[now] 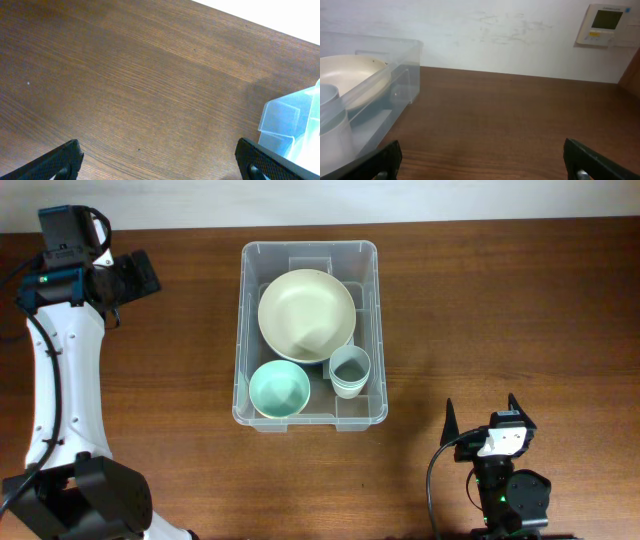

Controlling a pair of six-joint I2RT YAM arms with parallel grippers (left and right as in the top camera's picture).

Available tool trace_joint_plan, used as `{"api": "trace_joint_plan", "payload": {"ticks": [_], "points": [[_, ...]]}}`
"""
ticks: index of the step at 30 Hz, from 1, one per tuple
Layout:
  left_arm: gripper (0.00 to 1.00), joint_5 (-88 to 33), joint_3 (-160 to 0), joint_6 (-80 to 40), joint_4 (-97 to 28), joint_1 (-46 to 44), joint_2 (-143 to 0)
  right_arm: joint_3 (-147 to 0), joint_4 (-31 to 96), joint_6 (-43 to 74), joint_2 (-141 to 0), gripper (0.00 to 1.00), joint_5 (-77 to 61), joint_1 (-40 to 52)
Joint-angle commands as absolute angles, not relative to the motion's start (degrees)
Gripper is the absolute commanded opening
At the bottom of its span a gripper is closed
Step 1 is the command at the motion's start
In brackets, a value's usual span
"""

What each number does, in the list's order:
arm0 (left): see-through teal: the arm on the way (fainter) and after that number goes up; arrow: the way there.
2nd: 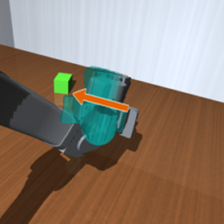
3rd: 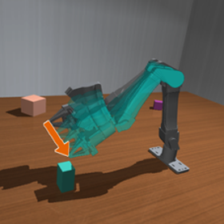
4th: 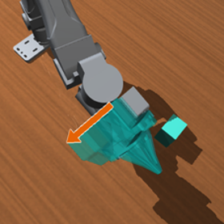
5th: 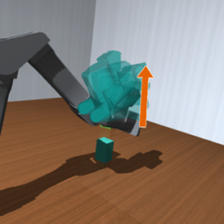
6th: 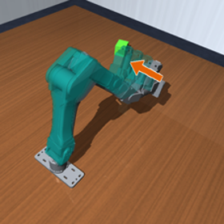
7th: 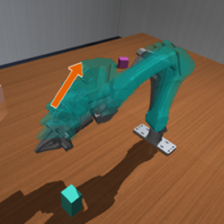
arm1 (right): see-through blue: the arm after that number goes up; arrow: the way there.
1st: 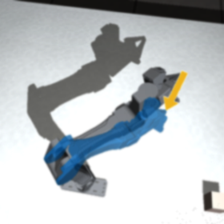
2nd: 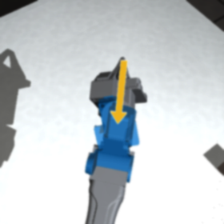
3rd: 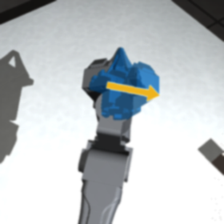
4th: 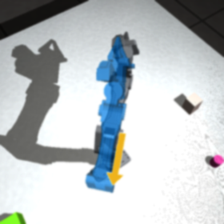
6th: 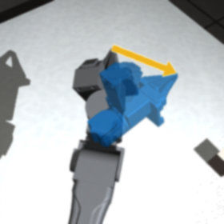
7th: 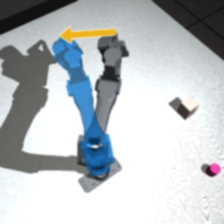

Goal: Pack container

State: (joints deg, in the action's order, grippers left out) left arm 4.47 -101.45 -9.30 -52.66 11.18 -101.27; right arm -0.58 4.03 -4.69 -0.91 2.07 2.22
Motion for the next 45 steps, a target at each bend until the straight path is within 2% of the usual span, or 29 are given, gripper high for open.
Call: {"api": "trace_joint_plan", "payload": {"ticks": [1,24,32,36,45], "points": [[1.0,4.25,-102.67,-9.61,-52.58,11.14,-101.56,-0.32,4.54,-4.19,-0.43,0.99,2.13,1.8],[1.0,4.19,-102.67,-9.61,-53.41,11.14,-101.56,-0.32,4.54,-4.19,-0.43,0.99,2.13,1.8],[1.0,-0.27,-102.69,-9.61,-52.93,11.16,-101.06,-0.32,4.54,-4.19,-0.43,0.99,2.13,1.8],[1.0,-0.36,-102.67,-9.58,-56.03,11.14,-94.96,-0.32,4.54,-4.19,-0.43,0.99,2.13,1.8],[1.0,1.45,-102.37,-9.58,-69.08,11.03,-66.32,-0.32,4.54,-4.19,-0.43,0.99,2.13,1.8]]}}
